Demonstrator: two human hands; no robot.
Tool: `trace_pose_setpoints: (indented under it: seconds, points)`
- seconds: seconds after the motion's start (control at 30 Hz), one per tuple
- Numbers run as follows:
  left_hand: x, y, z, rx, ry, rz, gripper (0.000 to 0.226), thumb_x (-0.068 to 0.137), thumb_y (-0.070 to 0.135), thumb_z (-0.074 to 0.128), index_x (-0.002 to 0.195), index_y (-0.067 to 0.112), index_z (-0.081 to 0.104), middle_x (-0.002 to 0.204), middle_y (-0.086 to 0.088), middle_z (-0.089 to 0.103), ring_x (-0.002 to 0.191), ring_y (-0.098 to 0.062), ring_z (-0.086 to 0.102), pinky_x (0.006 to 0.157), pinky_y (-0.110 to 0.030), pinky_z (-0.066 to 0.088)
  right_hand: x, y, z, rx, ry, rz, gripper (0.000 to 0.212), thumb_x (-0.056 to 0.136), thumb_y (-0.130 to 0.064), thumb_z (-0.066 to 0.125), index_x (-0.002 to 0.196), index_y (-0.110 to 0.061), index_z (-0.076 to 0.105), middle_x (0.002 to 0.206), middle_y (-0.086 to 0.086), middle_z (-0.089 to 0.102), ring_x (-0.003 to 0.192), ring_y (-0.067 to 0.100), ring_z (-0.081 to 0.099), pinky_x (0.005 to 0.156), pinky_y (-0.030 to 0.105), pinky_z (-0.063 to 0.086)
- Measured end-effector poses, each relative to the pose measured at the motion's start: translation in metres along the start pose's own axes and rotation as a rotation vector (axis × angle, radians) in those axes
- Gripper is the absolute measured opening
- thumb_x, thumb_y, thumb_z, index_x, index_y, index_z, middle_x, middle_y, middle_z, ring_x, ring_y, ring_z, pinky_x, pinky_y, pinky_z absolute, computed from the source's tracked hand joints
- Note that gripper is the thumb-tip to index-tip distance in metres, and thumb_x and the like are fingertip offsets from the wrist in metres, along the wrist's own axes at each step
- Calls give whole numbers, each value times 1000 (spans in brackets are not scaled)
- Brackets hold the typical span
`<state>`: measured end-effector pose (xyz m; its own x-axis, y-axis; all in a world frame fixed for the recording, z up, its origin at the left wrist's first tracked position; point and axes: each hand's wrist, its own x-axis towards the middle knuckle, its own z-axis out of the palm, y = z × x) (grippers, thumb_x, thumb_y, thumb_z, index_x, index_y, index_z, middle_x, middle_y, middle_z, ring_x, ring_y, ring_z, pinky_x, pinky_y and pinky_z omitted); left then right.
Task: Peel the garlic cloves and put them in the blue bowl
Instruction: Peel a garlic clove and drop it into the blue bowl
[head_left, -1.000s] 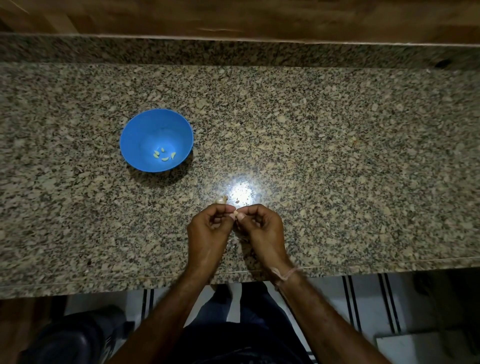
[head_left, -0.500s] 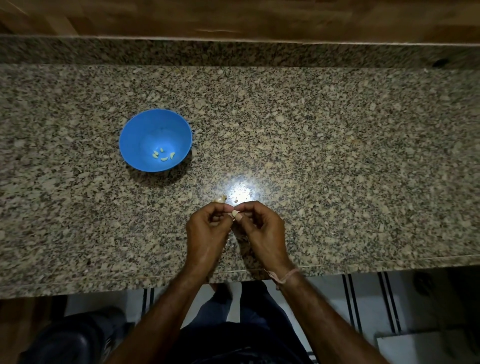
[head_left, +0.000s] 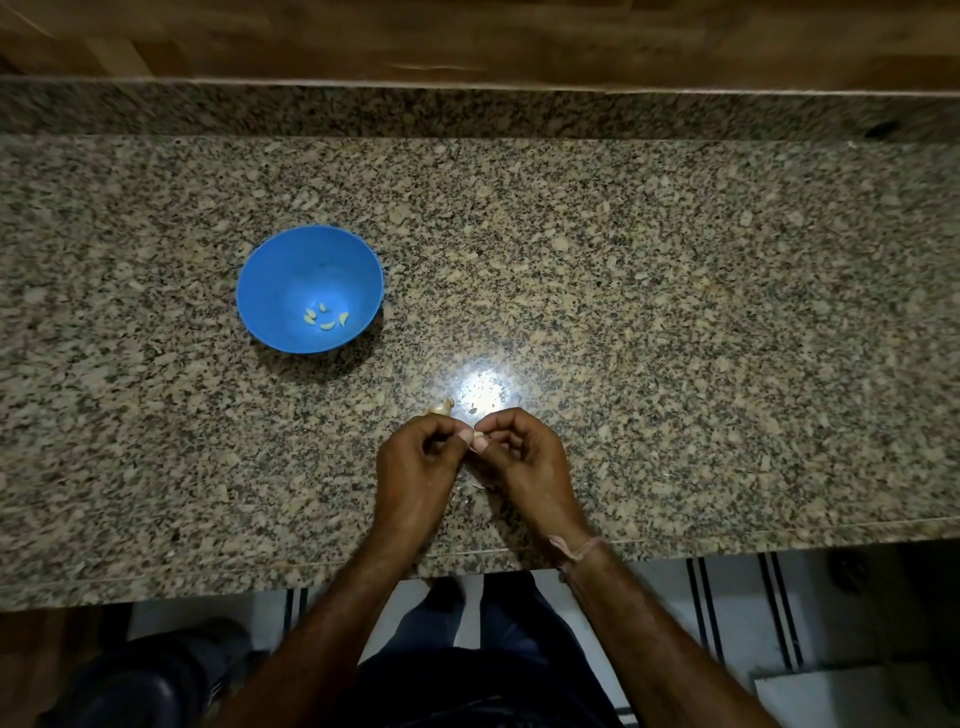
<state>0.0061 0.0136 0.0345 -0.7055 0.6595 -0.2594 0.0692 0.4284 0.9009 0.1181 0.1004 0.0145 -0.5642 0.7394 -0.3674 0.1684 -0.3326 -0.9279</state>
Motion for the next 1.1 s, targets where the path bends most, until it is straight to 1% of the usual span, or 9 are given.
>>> trace_pose_setpoints:
  seconds: [0.1, 0.23, 0.37, 0.43, 0.53, 0.7, 0.9, 1.0, 1.1]
  points:
    - [5, -5, 1, 114, -4, 26, 16, 97, 7, 66, 93, 20, 76, 93, 9, 74, 91, -1, 69, 76, -13, 51, -1, 4, 5, 137, 30, 90, 7, 94, 0, 73, 100, 1, 69, 88, 11, 69, 88, 25, 68, 84, 40, 62]
    - [3, -7, -1, 79, 5, 53, 28, 98, 2, 61, 104, 26, 72, 108, 8, 72, 100, 3, 66, 80, -8, 49, -2, 3, 7, 297, 78, 155, 7, 95, 5, 70, 101, 3, 68, 92, 18, 74, 91, 31, 71, 95, 51, 60]
    - [-3, -5, 1, 26, 9, 59, 13, 93, 14, 73, 97, 26, 74, 93, 11, 73, 85, -7, 69, 70, -21, 58, -1, 2, 8, 308, 87, 176, 8, 94, 5, 70, 101, 3, 68, 103, 32, 72, 103, 47, 72, 97, 63, 57]
    - [-2, -6, 0, 56, 45, 90, 10, 94, 14, 72, 94, 23, 75, 89, 11, 73, 83, -7, 69, 70, -25, 58, -1, 4, 9, 304, 73, 176, 8, 93, 3, 71, 101, 0, 69, 102, 33, 70, 101, 46, 71, 99, 67, 54]
    - [1, -6, -3, 99, 45, 107, 9, 93, 14, 72, 92, 21, 77, 87, 13, 72, 83, -4, 68, 71, -23, 56, -2, 3, 9, 285, 43, 153, 10, 94, 2, 71, 104, 2, 70, 96, 29, 68, 98, 39, 69, 100, 61, 56]
    - [4, -8, -1, 79, 31, -46, 11, 96, 18, 70, 87, 22, 76, 80, 11, 73, 75, -1, 67, 65, -14, 50, -3, -1, 10, 140, 41, 77, 7, 94, 0, 73, 101, 0, 75, 99, 34, 69, 90, 32, 70, 88, 47, 61]
    - [7, -13, 3, 232, 60, -118, 43, 101, 30, 63, 60, 24, 52, 55, 8, 51, 53, -11, 47, 50, -26, 30, 1, 5, 12, 252, 97, 208, 10, 96, 1, 70, 105, -1, 75, 94, 25, 75, 86, 28, 70, 91, 48, 57]
    - [4, -15, 2, 216, 70, -94, 9, 95, 19, 70, 88, 25, 66, 81, 10, 67, 72, -4, 62, 57, -11, 39, 1, 5, 12, 297, 121, 217, 9, 96, 1, 70, 103, 0, 75, 88, 20, 74, 82, 26, 68, 84, 42, 56]
    - [-1, -15, 1, 171, 52, 23, 14, 95, 21, 71, 106, 30, 68, 94, 12, 70, 82, -2, 64, 64, -14, 47, 0, 4, 10, 270, 106, 200, 7, 98, 0, 68, 102, 1, 74, 89, 20, 75, 82, 26, 69, 77, 34, 58]
